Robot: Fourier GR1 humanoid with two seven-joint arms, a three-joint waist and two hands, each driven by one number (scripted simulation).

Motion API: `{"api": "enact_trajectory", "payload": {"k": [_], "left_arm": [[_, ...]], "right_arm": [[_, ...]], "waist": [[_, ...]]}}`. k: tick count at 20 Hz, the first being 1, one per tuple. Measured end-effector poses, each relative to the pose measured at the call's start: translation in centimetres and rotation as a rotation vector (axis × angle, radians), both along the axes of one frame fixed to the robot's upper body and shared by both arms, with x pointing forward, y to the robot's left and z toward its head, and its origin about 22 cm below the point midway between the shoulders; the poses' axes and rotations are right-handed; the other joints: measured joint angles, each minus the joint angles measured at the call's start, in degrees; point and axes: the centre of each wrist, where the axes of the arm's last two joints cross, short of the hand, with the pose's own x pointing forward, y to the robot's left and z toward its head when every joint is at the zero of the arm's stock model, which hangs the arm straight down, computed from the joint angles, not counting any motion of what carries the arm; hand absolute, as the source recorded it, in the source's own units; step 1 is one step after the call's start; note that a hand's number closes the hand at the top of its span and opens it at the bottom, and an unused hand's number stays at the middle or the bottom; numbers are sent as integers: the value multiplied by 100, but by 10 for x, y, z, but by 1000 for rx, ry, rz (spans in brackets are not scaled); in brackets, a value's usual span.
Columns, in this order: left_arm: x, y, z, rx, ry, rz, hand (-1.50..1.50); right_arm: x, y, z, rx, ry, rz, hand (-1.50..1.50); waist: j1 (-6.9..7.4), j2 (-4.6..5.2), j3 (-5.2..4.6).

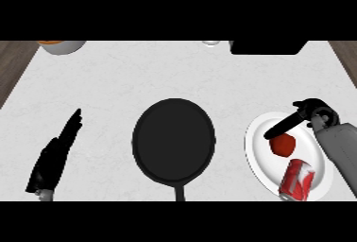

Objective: Pick the bell pepper from the plate and place it in the pan

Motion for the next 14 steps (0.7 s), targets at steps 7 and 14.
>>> {"api": "enact_trajectory", "payload": {"k": [7, 14], "left_arm": [[-10, 2, 2, -1, 3, 4, 0], [-6, -4, 0, -3, 2, 6, 0]], "right_arm": [[-2, -2, -15, 11, 41, -5, -150], [-2, 1, -32, -3, 71, -3, -150]], "waist": [[5, -6, 4], [-15, -2, 3]]}}
